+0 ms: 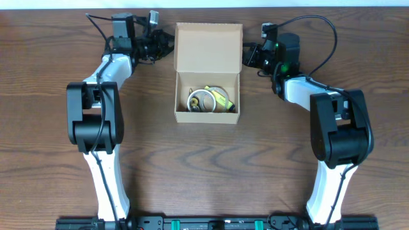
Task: Pack container
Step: 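Push the lid flaps down with both grippers to close the box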
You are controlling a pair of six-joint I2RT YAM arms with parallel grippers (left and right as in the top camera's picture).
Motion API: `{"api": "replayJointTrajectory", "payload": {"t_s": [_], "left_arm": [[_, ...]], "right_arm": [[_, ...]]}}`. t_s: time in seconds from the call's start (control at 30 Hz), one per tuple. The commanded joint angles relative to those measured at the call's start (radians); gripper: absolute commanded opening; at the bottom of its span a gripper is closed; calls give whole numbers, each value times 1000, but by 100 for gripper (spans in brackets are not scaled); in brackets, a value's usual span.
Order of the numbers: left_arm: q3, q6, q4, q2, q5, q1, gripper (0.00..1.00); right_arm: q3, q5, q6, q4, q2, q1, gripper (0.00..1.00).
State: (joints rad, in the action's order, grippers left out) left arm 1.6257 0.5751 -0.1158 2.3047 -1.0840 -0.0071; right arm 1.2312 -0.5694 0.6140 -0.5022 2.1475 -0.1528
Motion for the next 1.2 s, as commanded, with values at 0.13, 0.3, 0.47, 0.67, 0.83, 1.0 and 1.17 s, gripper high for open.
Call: {"api": "replayJointTrajectory", "payload": {"t_s": [0.13,0.3,0.47,0.67,0.83,1.0,1.17], "left_arm": [[114,-18,12,8,-192,27,5],[117,-47,99,-48,-188,26,5],[117,-225,375,-103,-107,23,5],[117,-423,666,-211,95,12,6],[117,-425,755,-258,100,10,5],[117,-478,849,-264,100,-10,5],[118,-542,945,-301,224,-49,5]], "right_arm": [[18,-23,-72,97,-109,-14,1],[18,-22,-100,155,-166,-24,1],[18,-21,-108,191,-201,-41,1],[18,-26,-115,243,-222,-66,1],[18,-10,-161,335,-296,-88,1],[18,31,-249,492,-397,-100,1],[18,31,-314,628,-471,-106,1]]}}
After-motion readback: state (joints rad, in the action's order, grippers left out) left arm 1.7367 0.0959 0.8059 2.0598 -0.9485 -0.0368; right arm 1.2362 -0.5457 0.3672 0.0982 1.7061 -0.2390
